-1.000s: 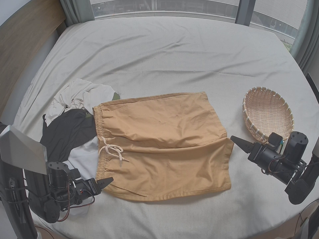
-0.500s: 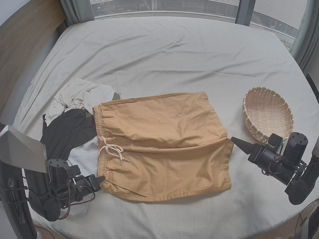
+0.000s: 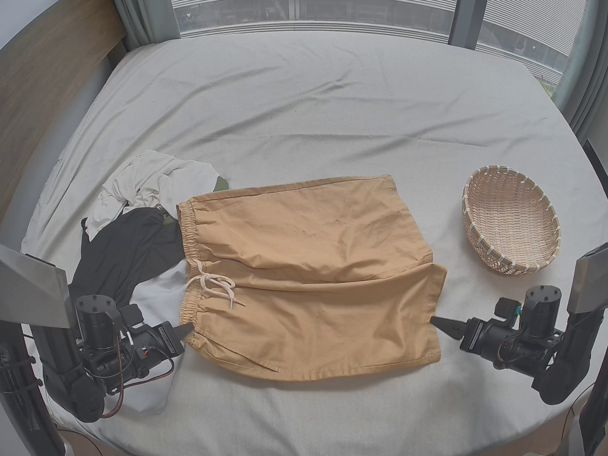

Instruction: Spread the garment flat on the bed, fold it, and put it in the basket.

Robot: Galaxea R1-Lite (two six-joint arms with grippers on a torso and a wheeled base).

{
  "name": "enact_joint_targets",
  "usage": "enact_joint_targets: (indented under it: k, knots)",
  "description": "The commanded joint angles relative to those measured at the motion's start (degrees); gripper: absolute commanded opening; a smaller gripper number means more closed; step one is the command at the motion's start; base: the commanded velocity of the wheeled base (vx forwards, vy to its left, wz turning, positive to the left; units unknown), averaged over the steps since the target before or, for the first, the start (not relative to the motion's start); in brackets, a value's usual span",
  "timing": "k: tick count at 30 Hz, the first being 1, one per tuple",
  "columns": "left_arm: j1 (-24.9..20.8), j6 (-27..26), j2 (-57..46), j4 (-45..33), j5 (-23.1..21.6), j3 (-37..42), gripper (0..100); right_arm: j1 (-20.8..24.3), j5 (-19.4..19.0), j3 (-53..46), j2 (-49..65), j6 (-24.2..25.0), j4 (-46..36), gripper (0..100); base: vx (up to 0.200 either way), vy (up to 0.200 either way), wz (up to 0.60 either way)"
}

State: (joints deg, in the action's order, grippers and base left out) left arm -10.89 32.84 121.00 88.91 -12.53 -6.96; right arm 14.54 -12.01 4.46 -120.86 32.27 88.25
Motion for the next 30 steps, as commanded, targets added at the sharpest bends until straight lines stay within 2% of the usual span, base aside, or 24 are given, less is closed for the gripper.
enact_joint_targets:
  k: [1,11,19,20,30]
  knots:
    - [-0.1,0.0,-0.4,0.0,0.1,0.2,0,0.6,-0.1,-2.5,-4.5,-0.4,0.0,100,0.0,0.0,0.0]
    - [-0.2,-0.1,-0.6,0.0,0.4,0.2,0,1.4,0.0,-1.1,-6.8,-1.3,0.1,100,0.0,0.0,0.0]
    - [-0.1,-0.1,-0.7,0.0,0.4,0.6,0,4.1,0.1,1.7,-8.3,-1.2,0.2,100,0.0,0.0,0.0]
    - [-0.1,-0.1,-0.8,0.0,0.4,0.6,0,4.1,0.1,1.9,-8.3,-1.2,0.2,0,0.0,0.0,0.0]
    - [-0.2,0.0,-0.4,0.0,0.4,0.5,0,3.7,1.3,1.6,-7.5,-1.0,0.2,0,0.0,0.0,0.0]
